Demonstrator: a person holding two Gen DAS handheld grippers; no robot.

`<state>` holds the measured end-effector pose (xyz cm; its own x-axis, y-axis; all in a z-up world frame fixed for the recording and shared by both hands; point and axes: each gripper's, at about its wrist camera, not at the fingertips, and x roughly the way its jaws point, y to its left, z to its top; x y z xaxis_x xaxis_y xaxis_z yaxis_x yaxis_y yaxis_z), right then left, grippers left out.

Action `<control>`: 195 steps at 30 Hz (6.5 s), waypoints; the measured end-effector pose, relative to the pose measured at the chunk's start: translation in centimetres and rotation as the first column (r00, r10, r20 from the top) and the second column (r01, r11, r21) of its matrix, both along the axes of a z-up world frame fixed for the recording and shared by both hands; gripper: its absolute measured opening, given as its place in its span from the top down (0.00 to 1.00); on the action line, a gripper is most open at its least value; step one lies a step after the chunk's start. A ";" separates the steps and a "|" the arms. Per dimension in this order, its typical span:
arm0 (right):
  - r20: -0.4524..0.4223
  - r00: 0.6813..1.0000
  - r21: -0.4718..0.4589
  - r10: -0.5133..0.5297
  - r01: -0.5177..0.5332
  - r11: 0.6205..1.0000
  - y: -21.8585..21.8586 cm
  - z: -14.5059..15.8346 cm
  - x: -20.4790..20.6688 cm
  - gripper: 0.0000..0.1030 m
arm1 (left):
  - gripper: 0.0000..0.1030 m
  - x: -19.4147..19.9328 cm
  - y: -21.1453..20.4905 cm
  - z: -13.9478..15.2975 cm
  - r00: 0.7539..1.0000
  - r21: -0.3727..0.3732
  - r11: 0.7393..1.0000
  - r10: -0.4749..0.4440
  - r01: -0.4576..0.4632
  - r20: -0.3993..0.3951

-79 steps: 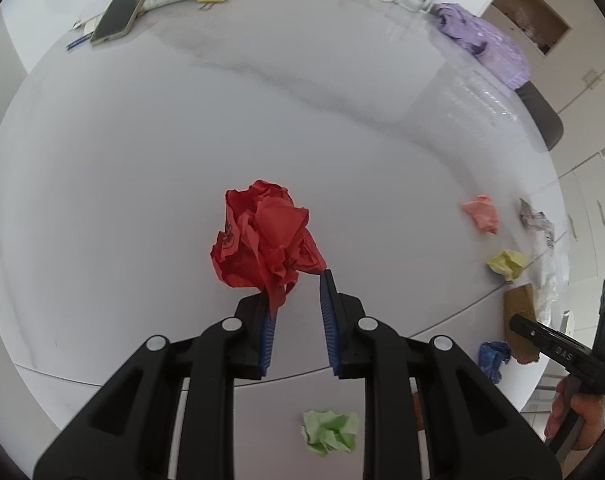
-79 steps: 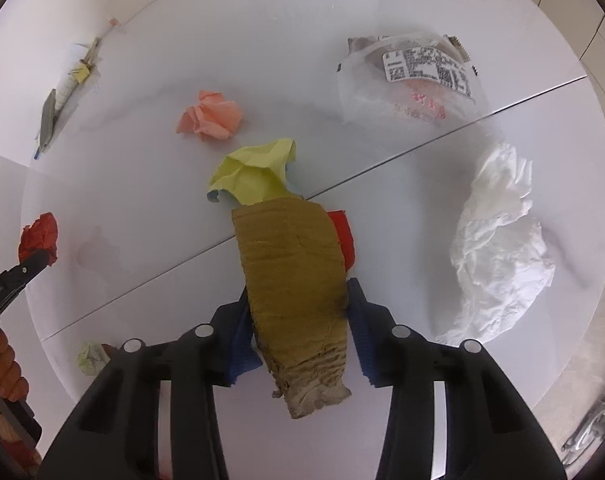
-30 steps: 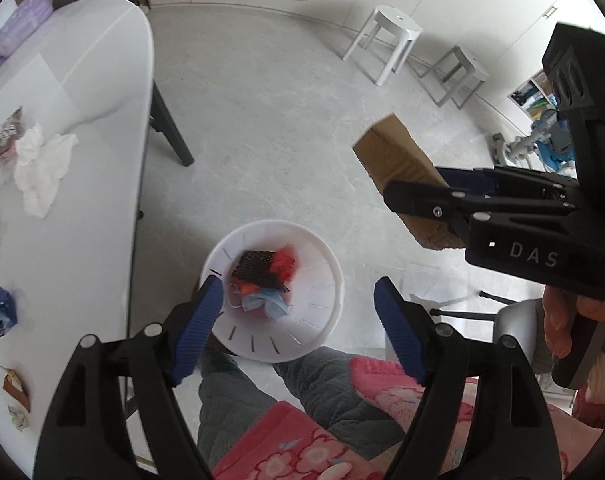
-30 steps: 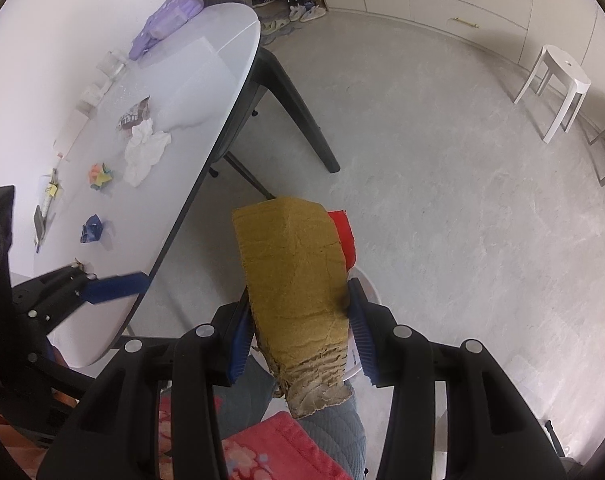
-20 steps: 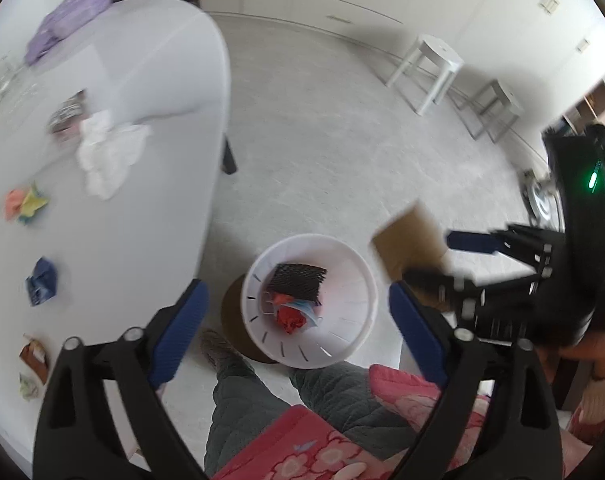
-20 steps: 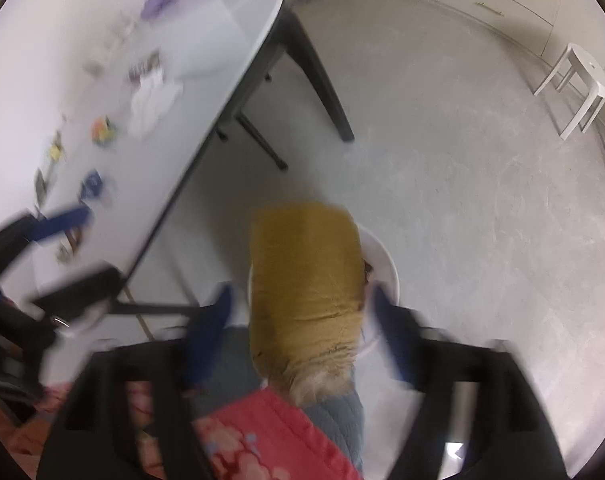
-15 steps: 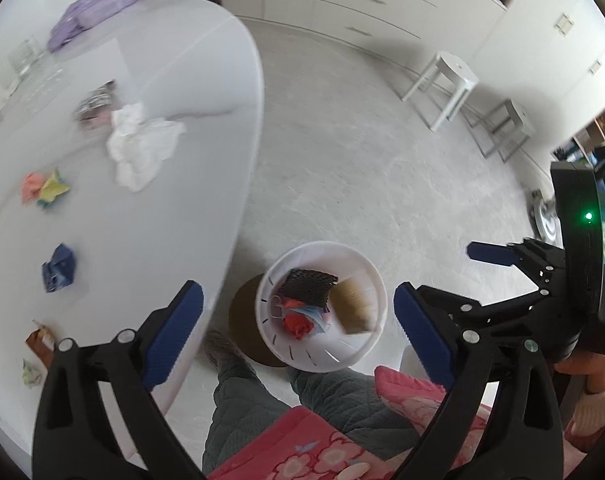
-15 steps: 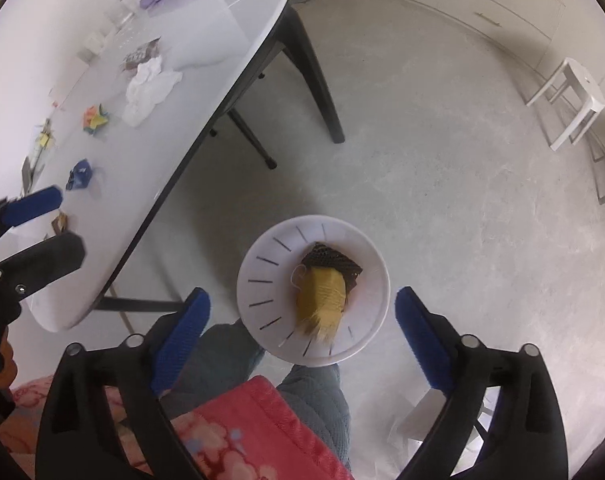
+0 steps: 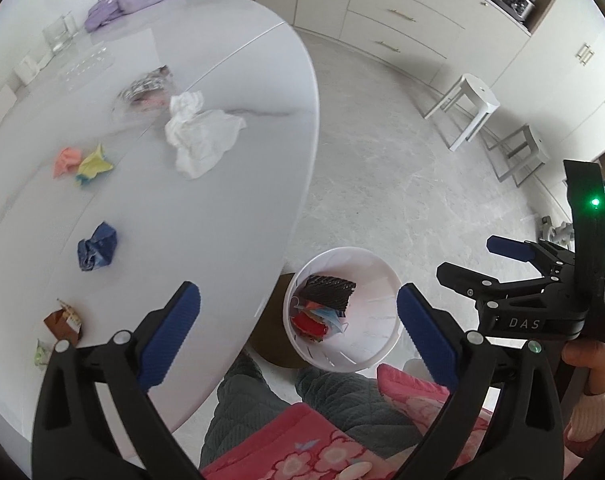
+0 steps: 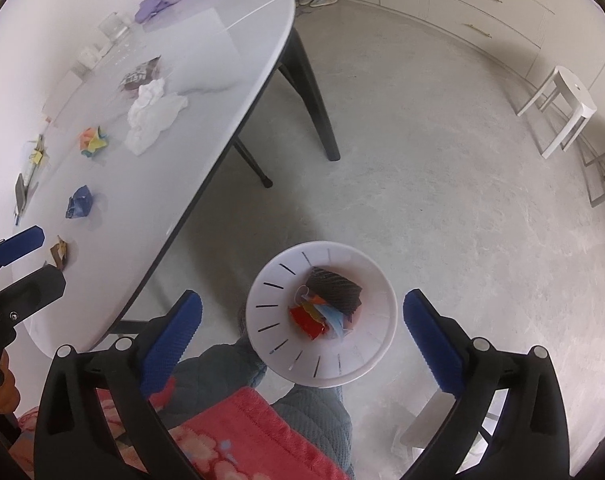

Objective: Collect trash
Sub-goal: 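Grasp the green crumpled paper with the left tool while the right tool grasps the blue crumpled wrapper, then carry the green paper and blue wrapper over the white bin and open both tools, then grasp the brown foil packet with the left tool while the right tool grasps the white tissue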

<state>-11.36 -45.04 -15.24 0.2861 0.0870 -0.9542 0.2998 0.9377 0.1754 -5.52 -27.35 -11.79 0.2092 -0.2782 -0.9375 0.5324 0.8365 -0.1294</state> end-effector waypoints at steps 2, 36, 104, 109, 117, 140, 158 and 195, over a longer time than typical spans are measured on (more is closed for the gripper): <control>0.000 1.000 0.001 0.012 -0.012 1.000 0.5 0.1 0.3 0.03 | 0.08 0.1 0.8 -0.1 1.000 0.004 1.000 0.024 -0.023 -0.007; 0.014 0.883 0.043 0.469 -0.469 0.882 21.2 0.9 13.1 0.03 | 0.09 4.0 30.4 -6.6 0.815 0.062 0.813 0.578 -0.579 0.039; 0.090 0.992 -0.004 0.084 -0.084 0.996 3.6 2.3 0.9 0.69 | 0.69 0.4 -0.1 -1.5 0.958 -0.072 0.956 -0.283 0.286 0.047; 0.094 0.995 -0.011 0.043 -0.042 0.999 0.8 2.4 -2.2 0.69 | 0.69 -2.4 -4.6 -2.9 0.928 -0.065 0.926 -0.372 0.372 0.003; 0.087 0.996 -0.004 0.027 -0.027 1.000 -1.4 2.0 -4.9 0.69 | 0.69 -4.7 -7.7 -3.5 0.922 -0.066 0.921 -0.386 0.384 -0.020; 0.094 0.994 -0.049 0.064 -0.060 0.997 -0.7 2.5 -5.1 0.10 | 0.08 -3.8 -4.3 -2.0 0.978 -0.001 0.979 -0.204 0.205 0.049; 0.079 0.995 -0.063 -0.067 0.072 0.995 -1.3 2.6 -2.7 0.04 | 0.08 -2.0 0.1 -1.5 0.993 0.011 0.994 -0.109 0.108 0.054; -0.020 0.987 -0.035 0.160 -0.161 0.986 16.4 0.7 10.2 0.04 | 0.16 8.2 22.0 -9.2 0.995 0.092 0.992 -0.094 0.090 0.035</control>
<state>-1.13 -28.65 -14.54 0.2546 0.0953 -0.9623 0.1478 0.9796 0.1361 2.67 -5.35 -20.94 0.2235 -0.2130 -0.9512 0.6108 0.7911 -0.0336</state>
